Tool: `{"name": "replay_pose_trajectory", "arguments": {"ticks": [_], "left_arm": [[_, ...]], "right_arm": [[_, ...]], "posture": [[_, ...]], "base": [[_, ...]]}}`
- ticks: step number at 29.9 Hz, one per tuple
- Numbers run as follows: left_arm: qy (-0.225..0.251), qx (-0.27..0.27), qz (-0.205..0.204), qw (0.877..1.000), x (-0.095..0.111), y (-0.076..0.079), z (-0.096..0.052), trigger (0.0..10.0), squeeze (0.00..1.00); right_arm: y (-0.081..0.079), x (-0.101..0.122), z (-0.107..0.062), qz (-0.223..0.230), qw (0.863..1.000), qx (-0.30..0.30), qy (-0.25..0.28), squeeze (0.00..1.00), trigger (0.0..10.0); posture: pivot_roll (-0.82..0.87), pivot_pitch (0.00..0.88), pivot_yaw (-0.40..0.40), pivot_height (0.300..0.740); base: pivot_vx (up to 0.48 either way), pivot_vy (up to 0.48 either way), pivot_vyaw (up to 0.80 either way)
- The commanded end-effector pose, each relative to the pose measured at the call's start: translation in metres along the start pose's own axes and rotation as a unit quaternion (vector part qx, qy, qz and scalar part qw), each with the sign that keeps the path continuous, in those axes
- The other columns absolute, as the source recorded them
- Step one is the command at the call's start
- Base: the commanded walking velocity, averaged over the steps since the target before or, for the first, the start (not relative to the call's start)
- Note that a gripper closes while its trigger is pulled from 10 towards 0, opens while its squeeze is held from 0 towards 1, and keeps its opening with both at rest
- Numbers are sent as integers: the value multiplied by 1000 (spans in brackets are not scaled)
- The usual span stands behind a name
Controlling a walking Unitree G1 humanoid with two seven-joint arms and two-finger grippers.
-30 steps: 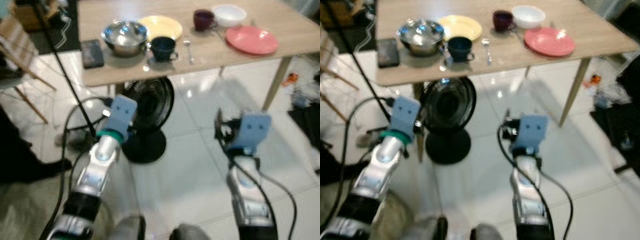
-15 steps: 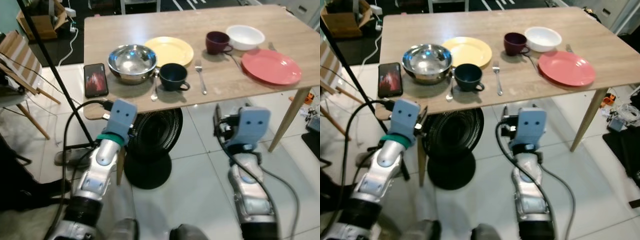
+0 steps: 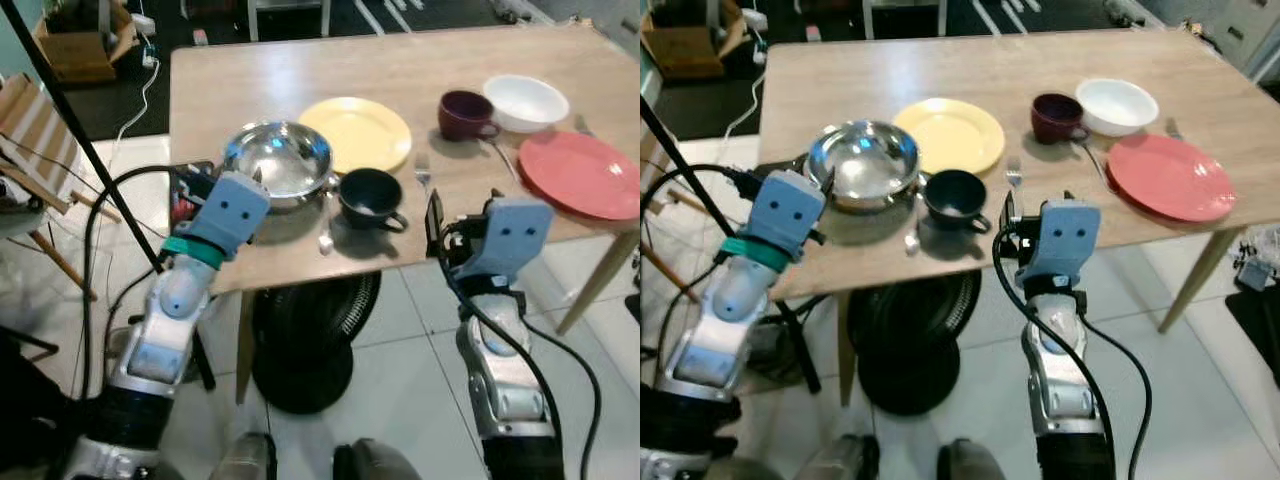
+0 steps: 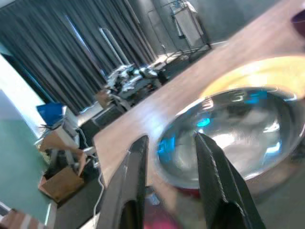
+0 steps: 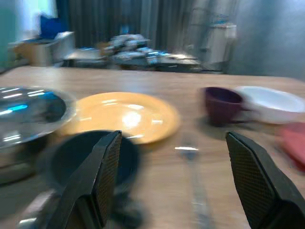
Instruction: Setting the table
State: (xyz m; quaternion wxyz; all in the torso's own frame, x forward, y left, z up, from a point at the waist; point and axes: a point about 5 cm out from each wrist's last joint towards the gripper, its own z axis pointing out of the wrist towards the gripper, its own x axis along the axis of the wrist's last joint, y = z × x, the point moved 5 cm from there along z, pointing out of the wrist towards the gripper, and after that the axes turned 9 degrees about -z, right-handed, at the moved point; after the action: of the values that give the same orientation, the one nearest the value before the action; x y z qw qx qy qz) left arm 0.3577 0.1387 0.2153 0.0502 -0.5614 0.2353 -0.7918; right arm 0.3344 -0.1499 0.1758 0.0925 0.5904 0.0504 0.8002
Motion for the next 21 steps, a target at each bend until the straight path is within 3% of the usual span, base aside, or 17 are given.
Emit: {"name": "replay_pose_trajectory", "arguments": {"ticks": [1, 6, 8, 9, 11, 14, 16, 21], "left_arm": [[-21, -43, -12, 999, -5, -4, 2, 10000, 0], [-57, -91, -60, 992, -13, -15, 5, 10000, 0], [-82, -154, -48, 983, -22, -10, 4, 10000, 0], [-82, -154, -48, 983, -22, -10, 4, 10000, 0], [-91, -222, -19, 971, -24, -1, 0, 10000, 0], [-92, -245, -12, 965, -24, 3, -2, 10000, 0], [-92, -282, 2, 955, -23, 9, 1, 10000, 0], [-89, -294, 31, 951, -23, 9, 11, 10000, 0]], "right_arm": [[0, -6, -1, -2, 1000, 2, -13, 0, 10000], [-2, -8, -3, 1, 1000, 2, -17, 0, 10000], [-1, -9, -4, 2, 1000, 1, -20, 0, 10000], [-1, -9, -4, 2, 1000, 1, -20, 0, 10000], [0, -11, -6, 1, 1000, -1, -23, 0, 10000], [0, -11, -6, 1, 1000, -2, -25, 0, 10000], [2, -12, -6, 0, 1000, -5, -27, 0, 10000], [3, -11, -7, 0, 1000, -9, -26, 0, 10000]], "posture": [[51, 34, 23, 740], [52, 37, 27, 740], [50, 40, 29, 740], [50, 40, 29, 740], [48, 43, 32, 740], [48, 44, 32, 740], [43, 47, 35, 740], [34, 47, 40, 740]], "base": [[0, 0, 0], [0, 0, 0], [0, 0, 0], [0, 0, 0], [0, 0, 0], [0, 0, 0], [0, 0, 0], [0, 0, 0]]}}
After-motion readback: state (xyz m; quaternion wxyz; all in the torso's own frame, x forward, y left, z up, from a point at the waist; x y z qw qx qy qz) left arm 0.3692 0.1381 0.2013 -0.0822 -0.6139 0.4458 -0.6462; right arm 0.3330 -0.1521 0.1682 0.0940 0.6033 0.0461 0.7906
